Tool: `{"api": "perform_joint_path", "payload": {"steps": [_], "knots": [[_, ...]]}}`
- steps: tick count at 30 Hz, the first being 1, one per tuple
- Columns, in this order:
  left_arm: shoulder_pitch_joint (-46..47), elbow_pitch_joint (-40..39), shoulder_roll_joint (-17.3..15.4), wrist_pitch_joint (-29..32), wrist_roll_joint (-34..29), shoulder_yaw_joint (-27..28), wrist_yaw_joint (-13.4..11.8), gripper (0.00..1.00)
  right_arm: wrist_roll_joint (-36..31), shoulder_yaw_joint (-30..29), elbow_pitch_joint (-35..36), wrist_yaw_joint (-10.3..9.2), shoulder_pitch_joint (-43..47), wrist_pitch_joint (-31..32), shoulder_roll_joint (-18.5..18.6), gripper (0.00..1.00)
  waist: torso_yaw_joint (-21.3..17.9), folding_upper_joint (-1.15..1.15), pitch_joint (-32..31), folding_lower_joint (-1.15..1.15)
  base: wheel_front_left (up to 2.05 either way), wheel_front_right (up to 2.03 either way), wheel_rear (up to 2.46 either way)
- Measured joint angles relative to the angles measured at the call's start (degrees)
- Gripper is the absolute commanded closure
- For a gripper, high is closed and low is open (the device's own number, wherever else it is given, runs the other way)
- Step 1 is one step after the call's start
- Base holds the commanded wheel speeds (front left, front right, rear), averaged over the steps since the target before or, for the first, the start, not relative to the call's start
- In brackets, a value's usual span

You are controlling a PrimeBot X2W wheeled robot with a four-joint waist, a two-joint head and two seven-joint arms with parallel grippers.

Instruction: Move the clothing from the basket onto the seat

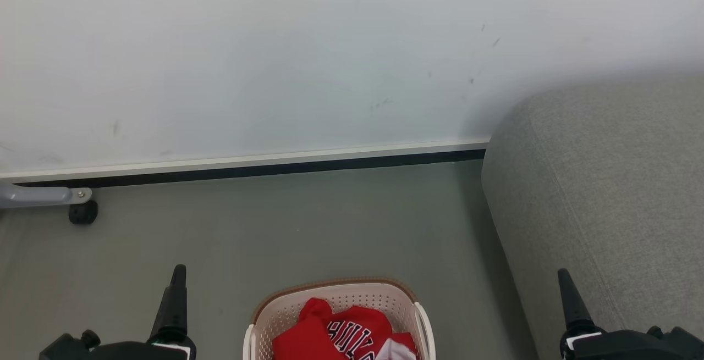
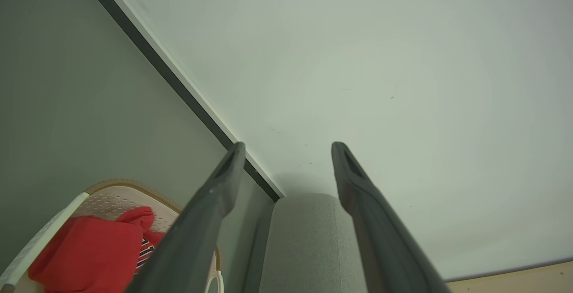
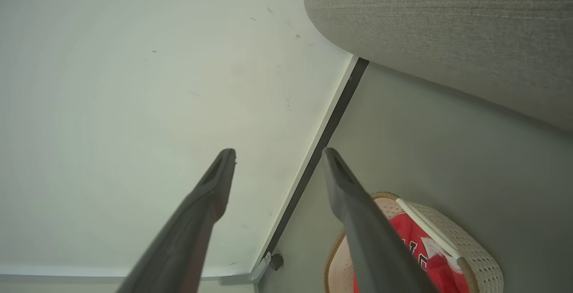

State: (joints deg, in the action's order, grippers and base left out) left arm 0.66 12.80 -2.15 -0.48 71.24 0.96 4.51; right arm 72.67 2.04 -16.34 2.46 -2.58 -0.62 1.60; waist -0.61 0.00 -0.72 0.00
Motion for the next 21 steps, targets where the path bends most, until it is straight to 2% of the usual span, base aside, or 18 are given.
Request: {"api": "perform_joint_path", "payload": {"steps": [21], "knots": [[-2.5, -3.0, -3.1, -4.3, -20.9, -3.3, -2.7, 0.00, -19.2, 6.9, 1.7, -3.02, -0.1, -4.2, 1.6, 0.00, -0.6, 0.00, -0.3, 0.00, 0.00, 0.00, 0.00]]}}
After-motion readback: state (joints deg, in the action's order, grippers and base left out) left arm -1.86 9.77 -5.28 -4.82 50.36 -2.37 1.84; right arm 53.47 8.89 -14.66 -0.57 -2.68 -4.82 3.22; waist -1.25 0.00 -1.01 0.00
